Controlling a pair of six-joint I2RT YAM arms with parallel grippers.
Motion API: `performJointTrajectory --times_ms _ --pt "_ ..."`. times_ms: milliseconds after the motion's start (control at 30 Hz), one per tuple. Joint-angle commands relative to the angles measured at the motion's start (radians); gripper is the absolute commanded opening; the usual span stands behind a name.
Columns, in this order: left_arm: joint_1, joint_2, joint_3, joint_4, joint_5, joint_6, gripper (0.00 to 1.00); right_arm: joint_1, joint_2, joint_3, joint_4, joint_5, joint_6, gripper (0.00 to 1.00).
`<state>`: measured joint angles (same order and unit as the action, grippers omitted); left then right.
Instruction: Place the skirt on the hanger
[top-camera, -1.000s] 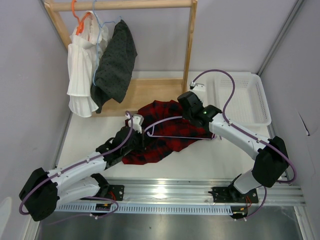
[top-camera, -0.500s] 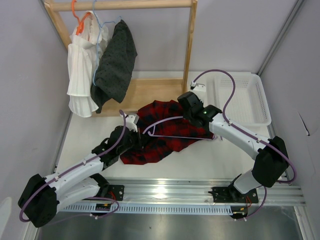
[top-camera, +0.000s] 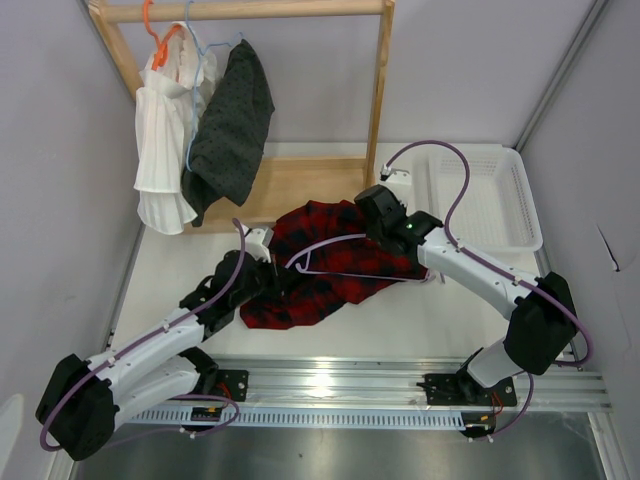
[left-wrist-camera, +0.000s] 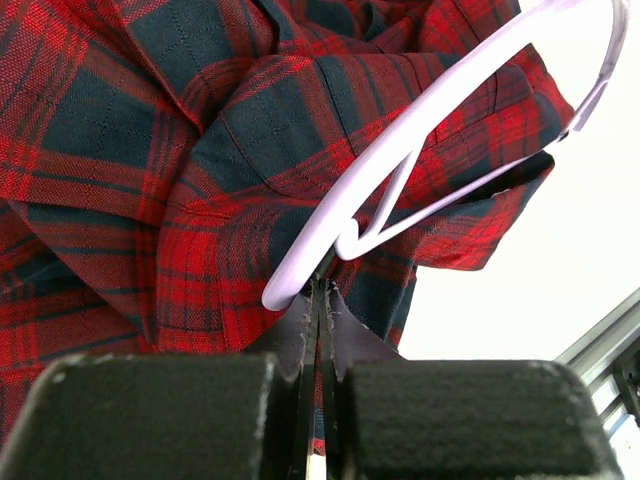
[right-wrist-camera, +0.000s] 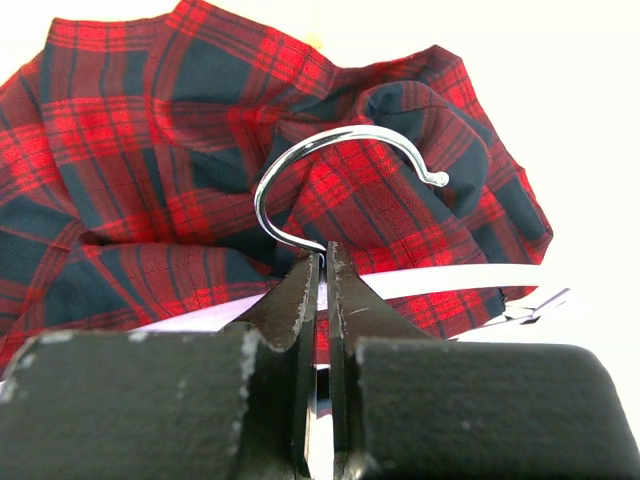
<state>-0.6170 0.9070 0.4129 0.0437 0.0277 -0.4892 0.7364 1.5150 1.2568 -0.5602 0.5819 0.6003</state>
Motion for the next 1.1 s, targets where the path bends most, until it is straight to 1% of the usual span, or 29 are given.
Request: performJointTrajectory --times_ms 0,667,1067 --pt "0.017 -0.019 0.006 0.047 0.011 -0.011 0.00 0.006 -0.010 -0.011 -0.014 0.032 -0.002 0.00" --pt "0.037 0.012 0.040 0.062 -0.002 -0.008 0.00 0.034 0.033 -0.020 0.009 -0.033 0.023 0.00" --pt "0.053 0.010 0.063 0.065 -0.005 -0.005 0.00 0.046 0.062 -0.008 0.013 -0.060 0.007 0.00"
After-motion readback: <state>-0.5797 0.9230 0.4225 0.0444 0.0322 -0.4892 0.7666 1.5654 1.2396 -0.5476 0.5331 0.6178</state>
